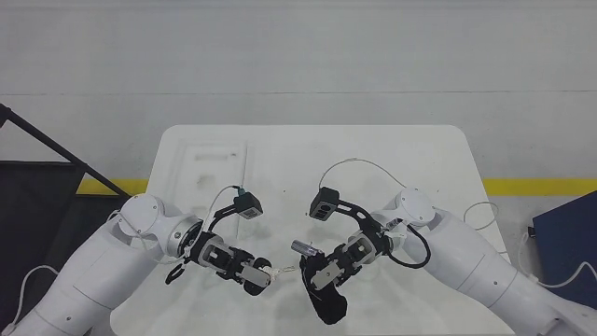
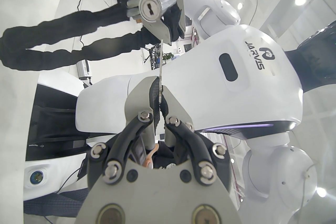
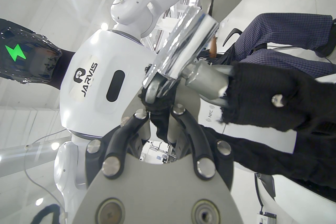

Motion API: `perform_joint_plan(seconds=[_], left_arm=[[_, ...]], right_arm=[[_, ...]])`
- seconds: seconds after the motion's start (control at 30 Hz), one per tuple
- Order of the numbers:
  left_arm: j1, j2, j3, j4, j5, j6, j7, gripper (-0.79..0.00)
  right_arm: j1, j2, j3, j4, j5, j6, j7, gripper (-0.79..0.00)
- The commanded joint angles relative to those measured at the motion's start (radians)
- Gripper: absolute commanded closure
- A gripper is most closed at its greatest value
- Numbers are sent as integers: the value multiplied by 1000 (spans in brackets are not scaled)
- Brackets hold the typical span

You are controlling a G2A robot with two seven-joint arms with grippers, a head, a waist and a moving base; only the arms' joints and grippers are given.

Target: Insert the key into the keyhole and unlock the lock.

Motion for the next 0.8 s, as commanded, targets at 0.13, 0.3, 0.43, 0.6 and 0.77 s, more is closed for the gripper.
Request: perform_joint_plan(seconds=[0.13,0.3,0.43,0.6,0.77], left_arm=[[45,9,-58,-26,-5,0,0,0],[69,12,-81,-27,-1,0,0,0],[69,12,-81,-27,-1,0,0,0],[69,12,-81,-27,-1,0,0,0],[69,12,-81,-27,-1,0,0,0]], right_arm=[[-10,-1,8,-19,-4,-1,-27,0],[-21,0,21,-36,-9,-2,-35,0],[-21,0,21,-36,-9,-2,-35,0],[-21,0,21,-36,-9,-2,-35,0],[-21,0,21,-36,-9,-2,-35,0]])
